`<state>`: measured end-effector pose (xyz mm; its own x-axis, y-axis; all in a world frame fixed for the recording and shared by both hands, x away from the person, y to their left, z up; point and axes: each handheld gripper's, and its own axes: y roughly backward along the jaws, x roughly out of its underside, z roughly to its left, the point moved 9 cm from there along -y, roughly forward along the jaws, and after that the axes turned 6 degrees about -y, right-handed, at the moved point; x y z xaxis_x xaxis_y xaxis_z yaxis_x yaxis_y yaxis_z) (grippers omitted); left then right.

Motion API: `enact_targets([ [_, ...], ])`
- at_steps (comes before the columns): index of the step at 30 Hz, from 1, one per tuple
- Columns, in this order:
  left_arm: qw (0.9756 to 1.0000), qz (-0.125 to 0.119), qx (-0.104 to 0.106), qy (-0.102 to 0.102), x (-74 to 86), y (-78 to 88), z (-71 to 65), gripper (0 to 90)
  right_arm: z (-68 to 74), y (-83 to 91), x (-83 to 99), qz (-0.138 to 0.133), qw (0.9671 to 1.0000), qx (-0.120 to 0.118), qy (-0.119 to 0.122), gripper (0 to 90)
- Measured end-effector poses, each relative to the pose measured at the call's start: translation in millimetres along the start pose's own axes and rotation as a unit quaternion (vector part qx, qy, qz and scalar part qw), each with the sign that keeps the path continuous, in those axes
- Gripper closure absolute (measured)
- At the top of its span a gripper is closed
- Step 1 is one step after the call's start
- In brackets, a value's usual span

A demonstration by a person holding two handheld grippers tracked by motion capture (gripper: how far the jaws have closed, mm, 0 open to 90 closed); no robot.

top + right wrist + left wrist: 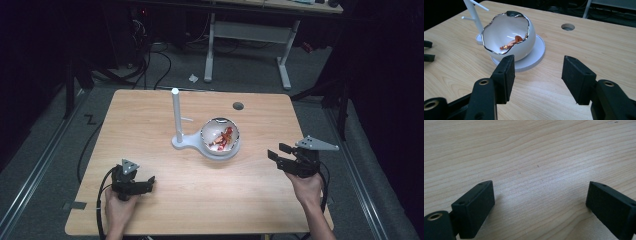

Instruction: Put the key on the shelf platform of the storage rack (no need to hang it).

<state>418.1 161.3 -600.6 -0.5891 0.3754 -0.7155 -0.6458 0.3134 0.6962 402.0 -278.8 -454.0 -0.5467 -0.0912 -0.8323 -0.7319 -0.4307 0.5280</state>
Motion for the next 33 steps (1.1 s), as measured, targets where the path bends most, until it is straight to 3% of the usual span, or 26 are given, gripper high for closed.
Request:
enact_targets([
  [15,1.0,0.0,0.0,0.0,0.0,0.0,0.0,8.7,9.1,-11.8,15.6,0.009,0.9999,-0.014,0.001,45.5],
  [33,1.0,0.0,0.0,0.0,0.0,0.0,0.0,8.7,17.3,-34.7,41.1,0.043,0.9987,-0.025,-0.004,45.9],
])
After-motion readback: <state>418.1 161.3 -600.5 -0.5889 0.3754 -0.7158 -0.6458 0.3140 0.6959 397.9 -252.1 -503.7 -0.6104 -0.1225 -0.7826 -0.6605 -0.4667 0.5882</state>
